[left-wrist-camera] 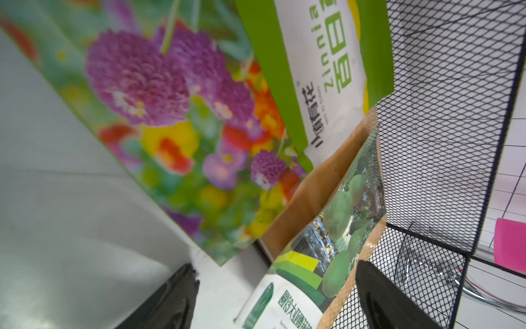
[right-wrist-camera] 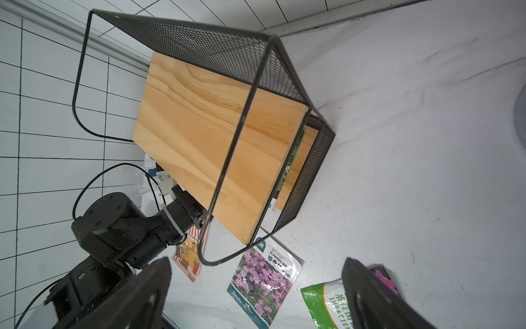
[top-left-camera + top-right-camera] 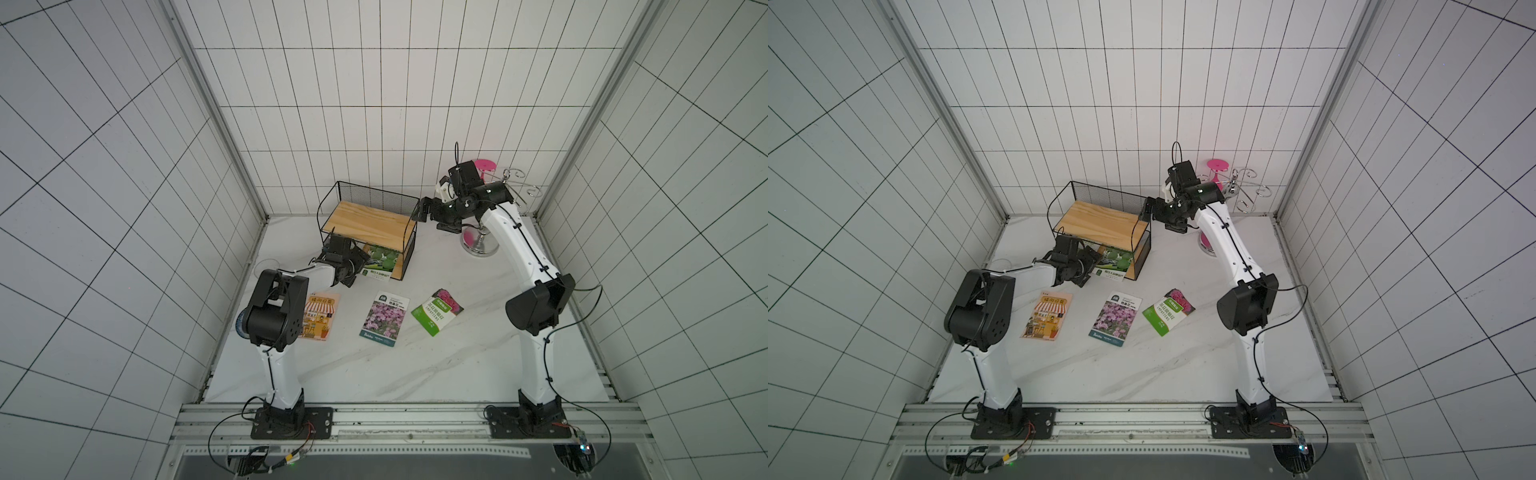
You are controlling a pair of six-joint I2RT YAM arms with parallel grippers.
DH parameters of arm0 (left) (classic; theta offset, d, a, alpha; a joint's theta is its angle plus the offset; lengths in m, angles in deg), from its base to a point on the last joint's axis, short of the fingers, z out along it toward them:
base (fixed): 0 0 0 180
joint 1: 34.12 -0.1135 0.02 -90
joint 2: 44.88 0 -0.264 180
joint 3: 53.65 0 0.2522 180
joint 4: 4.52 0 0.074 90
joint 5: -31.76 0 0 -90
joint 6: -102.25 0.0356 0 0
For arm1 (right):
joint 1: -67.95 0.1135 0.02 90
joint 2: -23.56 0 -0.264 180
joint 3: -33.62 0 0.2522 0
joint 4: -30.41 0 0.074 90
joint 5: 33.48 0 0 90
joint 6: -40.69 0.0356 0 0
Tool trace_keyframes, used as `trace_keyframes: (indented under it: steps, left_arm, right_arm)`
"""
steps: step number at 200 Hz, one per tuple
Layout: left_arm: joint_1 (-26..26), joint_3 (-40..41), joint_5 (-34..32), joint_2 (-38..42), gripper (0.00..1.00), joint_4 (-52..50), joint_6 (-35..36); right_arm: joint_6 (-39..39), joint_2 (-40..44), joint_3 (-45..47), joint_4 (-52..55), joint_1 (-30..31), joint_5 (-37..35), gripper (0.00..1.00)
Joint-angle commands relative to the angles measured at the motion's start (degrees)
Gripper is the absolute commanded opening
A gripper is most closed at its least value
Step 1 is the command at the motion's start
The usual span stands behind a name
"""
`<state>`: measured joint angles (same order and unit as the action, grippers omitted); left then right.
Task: Take the seed bag off the shelf
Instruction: Pick up the seed packet from the shelf.
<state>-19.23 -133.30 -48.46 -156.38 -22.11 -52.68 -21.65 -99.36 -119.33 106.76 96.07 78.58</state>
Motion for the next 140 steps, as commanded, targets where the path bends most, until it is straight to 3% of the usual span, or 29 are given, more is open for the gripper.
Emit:
trace_keyframes:
  steps: [1,57,108,140]
  left_arm:
    - [0.91,-0.86,0.44,-2.83,0.85,3.74,-0.77]
    - [1.63,1.90,0.39,-2.62,0.62,7.08,-2.91]
    - [1.54,1.64,1.30,-3.30,0.36,7.94,-3.16]
    - [1.53,1.20,1.47,-3.46,0.10,7.55,-2.93]
  right_arm:
    - [0.63,-0.84,-2.23,-1.29,-0.17,0.98,0.98]
    - [0.12,-0.49,-1.72,-1.54,-0.17,1.20,0.97]
    - [-0.41,-0.18,-0.64,-1.75,-0.17,1.23,0.97]
    - [-0.41,-0.09,-0.57,-1.73,-0.17,1.46,0.97]
